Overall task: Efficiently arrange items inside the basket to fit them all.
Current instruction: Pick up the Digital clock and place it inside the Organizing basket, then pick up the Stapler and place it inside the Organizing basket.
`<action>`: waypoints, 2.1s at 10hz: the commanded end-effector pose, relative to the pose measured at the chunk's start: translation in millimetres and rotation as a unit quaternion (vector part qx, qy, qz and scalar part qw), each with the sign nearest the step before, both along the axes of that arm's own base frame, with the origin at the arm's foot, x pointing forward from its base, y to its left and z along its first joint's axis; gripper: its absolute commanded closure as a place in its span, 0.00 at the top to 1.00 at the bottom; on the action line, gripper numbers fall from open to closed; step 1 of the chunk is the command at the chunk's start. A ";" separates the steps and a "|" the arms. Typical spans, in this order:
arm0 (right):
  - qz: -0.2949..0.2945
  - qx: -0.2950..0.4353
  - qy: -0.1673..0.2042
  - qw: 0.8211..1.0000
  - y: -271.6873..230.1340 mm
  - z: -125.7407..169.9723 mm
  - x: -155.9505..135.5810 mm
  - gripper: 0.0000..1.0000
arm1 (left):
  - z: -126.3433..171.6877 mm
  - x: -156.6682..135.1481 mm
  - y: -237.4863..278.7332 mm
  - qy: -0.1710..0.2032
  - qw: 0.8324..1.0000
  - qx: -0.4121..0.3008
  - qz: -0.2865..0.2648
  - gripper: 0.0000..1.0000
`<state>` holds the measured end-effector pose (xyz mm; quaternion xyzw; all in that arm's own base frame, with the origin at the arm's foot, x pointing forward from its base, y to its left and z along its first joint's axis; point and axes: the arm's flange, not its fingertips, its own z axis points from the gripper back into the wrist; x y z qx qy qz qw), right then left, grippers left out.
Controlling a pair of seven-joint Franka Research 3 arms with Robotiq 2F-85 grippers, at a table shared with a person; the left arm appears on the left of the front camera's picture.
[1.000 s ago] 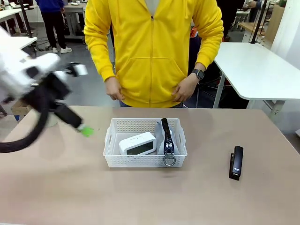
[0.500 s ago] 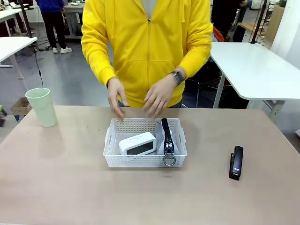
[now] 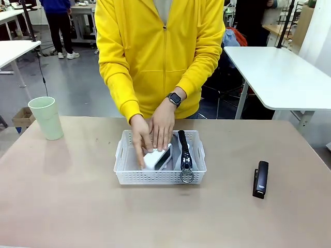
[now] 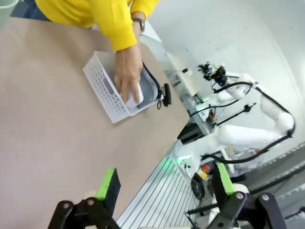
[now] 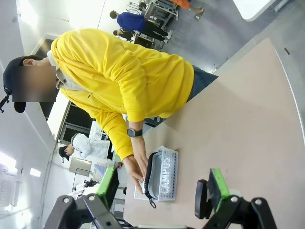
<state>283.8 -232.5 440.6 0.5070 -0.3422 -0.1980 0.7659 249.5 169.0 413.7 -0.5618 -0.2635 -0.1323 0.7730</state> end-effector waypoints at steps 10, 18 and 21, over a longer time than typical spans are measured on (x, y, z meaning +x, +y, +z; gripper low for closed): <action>-0.002 0.005 -0.012 1.000 -1.0 2.3 1.8 1.00 | 19.7 -2.5 -7.6 0.003 1.000 0.006 0.002 1.00; 0.055 -0.182 0.078 0.979 75.4 31.6 25.1 1.00 | 19.7 -2.5 -7.6 0.003 1.000 0.006 0.002 1.00; 0.137 -0.344 0.141 0.918 153.2 28.9 53.3 1.00 | 19.7 -2.5 -7.6 0.003 1.000 0.006 0.002 1.00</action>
